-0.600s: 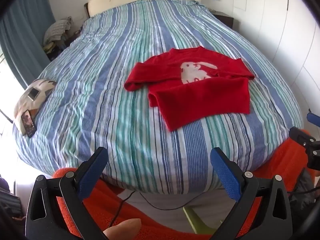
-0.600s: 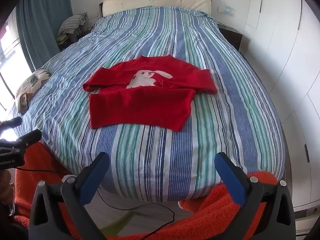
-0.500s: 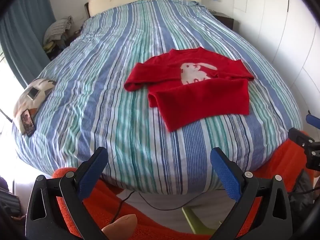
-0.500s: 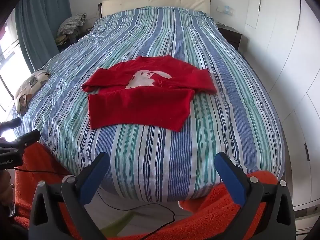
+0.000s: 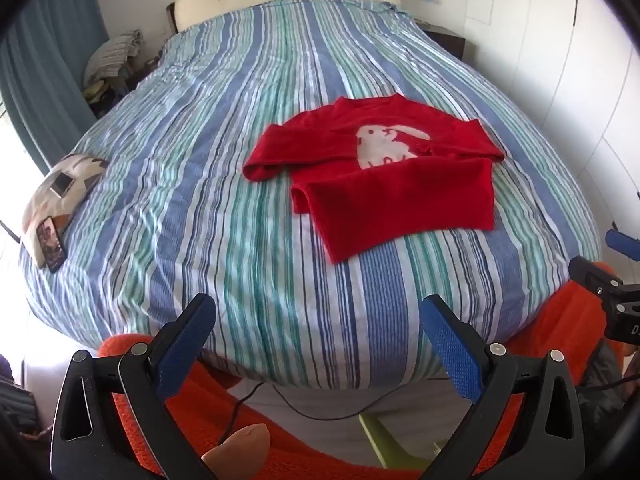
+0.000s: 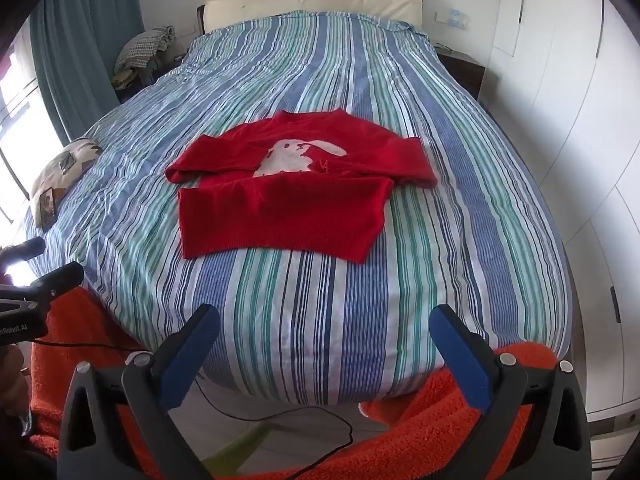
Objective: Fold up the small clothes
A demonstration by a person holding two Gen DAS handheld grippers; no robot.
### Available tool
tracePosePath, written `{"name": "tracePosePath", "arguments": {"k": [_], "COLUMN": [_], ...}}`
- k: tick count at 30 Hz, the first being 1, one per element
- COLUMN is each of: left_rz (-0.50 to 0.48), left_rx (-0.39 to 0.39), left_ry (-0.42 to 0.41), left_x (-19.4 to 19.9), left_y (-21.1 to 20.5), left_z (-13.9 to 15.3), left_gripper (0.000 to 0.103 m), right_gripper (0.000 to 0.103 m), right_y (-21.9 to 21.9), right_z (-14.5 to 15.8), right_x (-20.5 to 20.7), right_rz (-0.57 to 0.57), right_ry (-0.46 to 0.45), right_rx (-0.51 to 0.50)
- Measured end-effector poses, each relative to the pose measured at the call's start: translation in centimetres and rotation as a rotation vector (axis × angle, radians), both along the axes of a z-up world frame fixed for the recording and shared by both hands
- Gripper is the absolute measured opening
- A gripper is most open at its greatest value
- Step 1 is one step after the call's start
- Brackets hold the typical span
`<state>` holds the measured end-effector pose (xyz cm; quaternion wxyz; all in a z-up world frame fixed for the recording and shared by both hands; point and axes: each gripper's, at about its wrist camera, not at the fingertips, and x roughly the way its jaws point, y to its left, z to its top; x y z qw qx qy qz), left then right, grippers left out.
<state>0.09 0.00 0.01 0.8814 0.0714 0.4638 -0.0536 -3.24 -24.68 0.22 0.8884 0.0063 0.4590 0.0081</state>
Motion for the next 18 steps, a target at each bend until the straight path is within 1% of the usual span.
{"name": "tracePosePath", "arguments": {"k": [18], "left_rz": [-0.032], "left_rx": [-0.007], "left_ry": [0.017], "left_x": [0.01], "left_y": [-0.57], "left_z": [-0.61], "left_gripper": [0.102], "right_gripper": [0.103], "right_y": [0.34], "right_z": [-0.64], "right_x": [0.35], "right_rz": [0.002], "right_ry": [0.017], "right_rx": [0.004]}}
